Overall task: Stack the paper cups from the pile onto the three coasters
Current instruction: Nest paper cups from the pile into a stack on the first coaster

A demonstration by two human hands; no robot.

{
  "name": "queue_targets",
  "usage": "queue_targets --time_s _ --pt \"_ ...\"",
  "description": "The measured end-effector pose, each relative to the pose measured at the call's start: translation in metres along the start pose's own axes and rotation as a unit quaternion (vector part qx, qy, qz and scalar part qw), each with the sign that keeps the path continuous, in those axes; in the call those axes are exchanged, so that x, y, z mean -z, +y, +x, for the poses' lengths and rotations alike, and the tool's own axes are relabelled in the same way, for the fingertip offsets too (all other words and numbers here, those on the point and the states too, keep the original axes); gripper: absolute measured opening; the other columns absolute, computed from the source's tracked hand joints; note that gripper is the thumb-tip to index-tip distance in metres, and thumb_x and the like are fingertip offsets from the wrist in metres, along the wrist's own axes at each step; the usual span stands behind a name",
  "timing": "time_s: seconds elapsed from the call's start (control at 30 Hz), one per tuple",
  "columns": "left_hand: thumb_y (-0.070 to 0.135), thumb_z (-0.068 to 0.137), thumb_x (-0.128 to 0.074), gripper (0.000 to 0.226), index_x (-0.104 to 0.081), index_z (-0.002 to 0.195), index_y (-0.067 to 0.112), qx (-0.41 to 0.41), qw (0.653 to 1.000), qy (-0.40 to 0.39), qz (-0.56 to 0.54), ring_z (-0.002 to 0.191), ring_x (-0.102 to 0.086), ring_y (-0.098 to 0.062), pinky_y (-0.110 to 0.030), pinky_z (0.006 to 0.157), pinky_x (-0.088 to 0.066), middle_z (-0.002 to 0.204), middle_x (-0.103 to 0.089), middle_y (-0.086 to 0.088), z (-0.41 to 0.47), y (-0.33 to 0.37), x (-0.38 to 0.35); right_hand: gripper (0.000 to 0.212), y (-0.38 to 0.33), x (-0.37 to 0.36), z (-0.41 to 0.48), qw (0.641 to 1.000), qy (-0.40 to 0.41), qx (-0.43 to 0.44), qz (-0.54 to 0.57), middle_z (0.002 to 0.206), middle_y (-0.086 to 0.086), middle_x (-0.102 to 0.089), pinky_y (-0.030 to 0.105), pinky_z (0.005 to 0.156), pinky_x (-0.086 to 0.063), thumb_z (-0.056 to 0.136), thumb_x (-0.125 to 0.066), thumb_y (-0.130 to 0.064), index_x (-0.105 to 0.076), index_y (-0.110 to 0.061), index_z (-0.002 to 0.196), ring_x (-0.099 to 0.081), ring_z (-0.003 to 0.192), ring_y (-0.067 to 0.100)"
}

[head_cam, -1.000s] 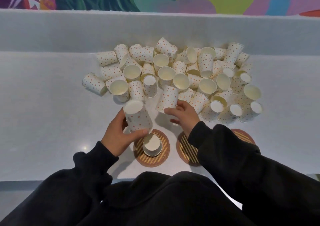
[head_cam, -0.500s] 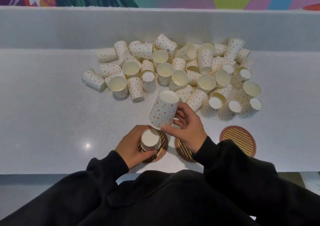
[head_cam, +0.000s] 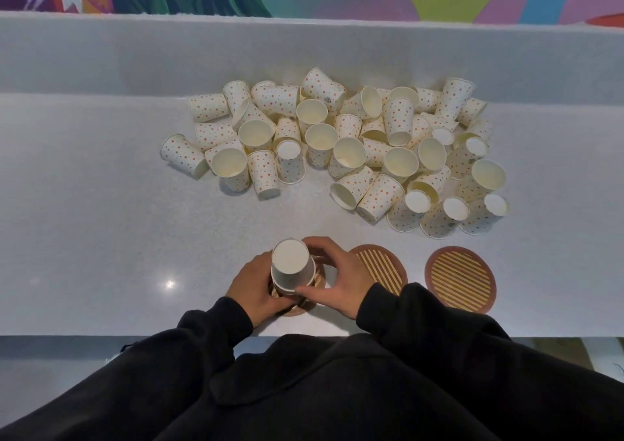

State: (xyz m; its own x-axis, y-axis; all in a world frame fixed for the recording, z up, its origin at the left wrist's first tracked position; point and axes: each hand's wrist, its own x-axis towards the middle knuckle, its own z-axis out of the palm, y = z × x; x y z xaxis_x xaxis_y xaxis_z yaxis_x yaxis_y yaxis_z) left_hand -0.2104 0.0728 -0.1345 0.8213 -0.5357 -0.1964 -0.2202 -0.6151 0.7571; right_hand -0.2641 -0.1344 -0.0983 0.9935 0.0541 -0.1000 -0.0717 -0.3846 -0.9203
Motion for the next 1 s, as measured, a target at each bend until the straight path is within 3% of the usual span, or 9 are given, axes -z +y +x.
queue_targets --time_s 0.1,0.23,0.37,0.5,0.6,0.83,0.93,1.0 --pt "0.061 0.064 -0.085 0.08 -0.046 0.131 0.047 -0.001 1.0 0.003 0.006 0.112 -0.056 -0.002 -0.02 0.096 -0.045 0.117 -0.053 0.03 0.001 -0.002 -0.002 0.071 0.007 -0.006 0.0 1.0 -0.016 -0.008 -0.011 0.13 -0.027 -0.059 0.011 0.105 -0.042 0.079 -0.09 -0.023 -0.05 -0.037 0.136 -0.056 0.123 -0.007" --pt "0.067 0.063 -0.082 0.082 -0.048 0.135 0.046 -0.008 1.0 0.007 0.014 0.115 -0.054 0.0 -0.027 0.101 -0.046 0.124 -0.055 0.03 0.001 -0.005 -0.002 0.074 0.016 -0.011 0.002 0.999 -0.023 -0.018 -0.02 0.129 -0.035 -0.056 0.008 0.104 -0.04 0.079 -0.089 -0.022 -0.047 -0.046 0.134 -0.054 0.123 -0.01" --pt "0.071 0.062 -0.077 0.075 -0.043 0.127 0.058 -0.005 1.0 0.011 0.018 0.11 -0.048 0.01 -0.019 0.099 -0.039 0.121 -0.05 0.04 -0.001 -0.001 0.0 0.076 0.023 -0.015 0.003 0.999 -0.03 -0.03 -0.026 0.126 -0.045 -0.054 0.005 0.102 -0.04 0.079 -0.09 -0.019 -0.045 -0.052 0.131 -0.053 0.123 -0.013" --pt "0.063 0.062 -0.082 0.078 -0.035 0.123 0.077 -0.005 1.0 0.014 0.009 0.112 -0.043 0.025 -0.01 0.096 -0.033 0.114 -0.047 0.054 -0.002 0.001 0.002 0.076 0.029 -0.017 0.003 0.998 -0.039 -0.037 -0.035 0.124 -0.051 -0.05 0.001 0.1 -0.037 0.08 -0.089 -0.022 -0.043 -0.056 0.129 -0.05 0.121 -0.018" --pt "0.063 0.064 -0.082 0.077 -0.04 0.128 0.068 -0.005 1.0 0.007 0.0 0.115 -0.045 0.02 -0.016 0.1 -0.037 0.121 -0.05 0.047 -0.002 0.001 0.002 0.076 0.03 -0.018 0.003 0.997 -0.045 -0.042 -0.037 0.126 -0.05 -0.049 0.002 0.102 -0.037 0.08 -0.089 -0.024 -0.043 -0.059 0.129 -0.05 0.123 -0.017" --pt "0.063 0.064 -0.079 0.073 -0.041 0.126 0.064 -0.005 1.0 0.008 -0.009 0.114 -0.046 0.023 -0.005 0.096 -0.032 0.12 -0.048 0.047 -0.004 0.005 0.003 0.075 0.032 -0.02 0.004 0.997 -0.05 -0.045 -0.035 0.128 -0.045 -0.051 0.003 0.103 -0.036 0.08 -0.088 -0.025 -0.042 -0.055 0.133 -0.05 0.125 -0.015" --pt "0.056 0.064 -0.081 0.084 -0.04 0.137 0.056 -0.006 1.0 -0.013 0.008 0.12 -0.048 0.01 -0.02 0.105 -0.038 0.13 -0.051 0.037 -0.003 -0.002 0.005 0.077 0.029 -0.017 0.006 0.995 -0.073 -0.041 -0.061 0.134 -0.039 -0.05 0.008 0.107 -0.036 0.08 -0.088 -0.033 -0.04 -0.05 0.139 -0.048 0.127 -0.014" --pt "0.051 0.067 -0.082 0.096 -0.036 0.15 0.042 -0.014 0.998 -0.03 0.044 0.129 -0.048 -0.006 -0.03 0.109 -0.04 0.141 -0.053 0.017 -0.001 -0.012 0.017 0.085 0.027 -0.007 0.009 0.99 -0.101 -0.03 -0.093 0.144 -0.023 -0.051 0.018 0.112 -0.038 0.079 -0.087 -0.037 -0.037 -0.044 0.147 -0.048 0.131 -0.006"
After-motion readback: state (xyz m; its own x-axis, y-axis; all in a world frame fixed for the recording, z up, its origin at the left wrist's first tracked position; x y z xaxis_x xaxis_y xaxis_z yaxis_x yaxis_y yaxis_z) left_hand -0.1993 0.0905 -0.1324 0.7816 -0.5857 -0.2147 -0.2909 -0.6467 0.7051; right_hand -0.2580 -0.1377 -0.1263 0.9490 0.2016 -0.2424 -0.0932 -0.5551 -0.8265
